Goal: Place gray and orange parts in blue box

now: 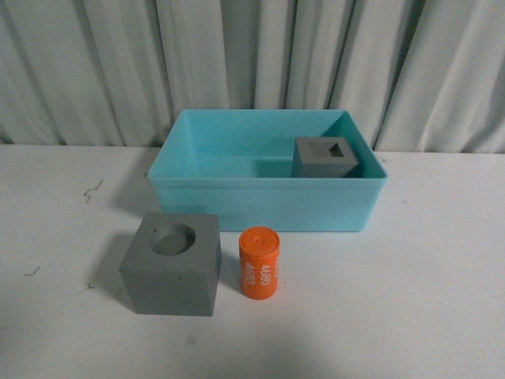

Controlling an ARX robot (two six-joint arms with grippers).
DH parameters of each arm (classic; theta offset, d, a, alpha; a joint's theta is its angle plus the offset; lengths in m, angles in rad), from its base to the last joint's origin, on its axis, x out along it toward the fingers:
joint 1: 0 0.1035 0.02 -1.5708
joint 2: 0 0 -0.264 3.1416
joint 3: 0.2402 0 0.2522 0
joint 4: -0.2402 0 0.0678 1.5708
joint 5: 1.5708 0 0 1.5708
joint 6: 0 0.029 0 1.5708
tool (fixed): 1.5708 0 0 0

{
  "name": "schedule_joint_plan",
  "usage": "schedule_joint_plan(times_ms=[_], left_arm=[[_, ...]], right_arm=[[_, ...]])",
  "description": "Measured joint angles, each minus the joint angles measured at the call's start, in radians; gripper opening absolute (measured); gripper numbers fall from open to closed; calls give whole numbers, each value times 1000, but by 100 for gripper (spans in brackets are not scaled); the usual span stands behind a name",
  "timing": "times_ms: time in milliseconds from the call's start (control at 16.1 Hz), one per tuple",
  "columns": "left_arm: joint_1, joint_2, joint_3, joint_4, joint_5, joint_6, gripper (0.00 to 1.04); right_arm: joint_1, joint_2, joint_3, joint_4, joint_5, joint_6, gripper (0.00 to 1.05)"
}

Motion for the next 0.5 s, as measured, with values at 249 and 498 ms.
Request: schedule_joint_plan(times_ms=[249, 498], left_arm=[[0, 0, 0, 1, -1, 0, 98], [0, 0, 0, 1, -1, 0, 98]], right_arm=[[0, 2, 0, -16, 0, 0, 12], [0, 2, 0, -15, 0, 0, 61]])
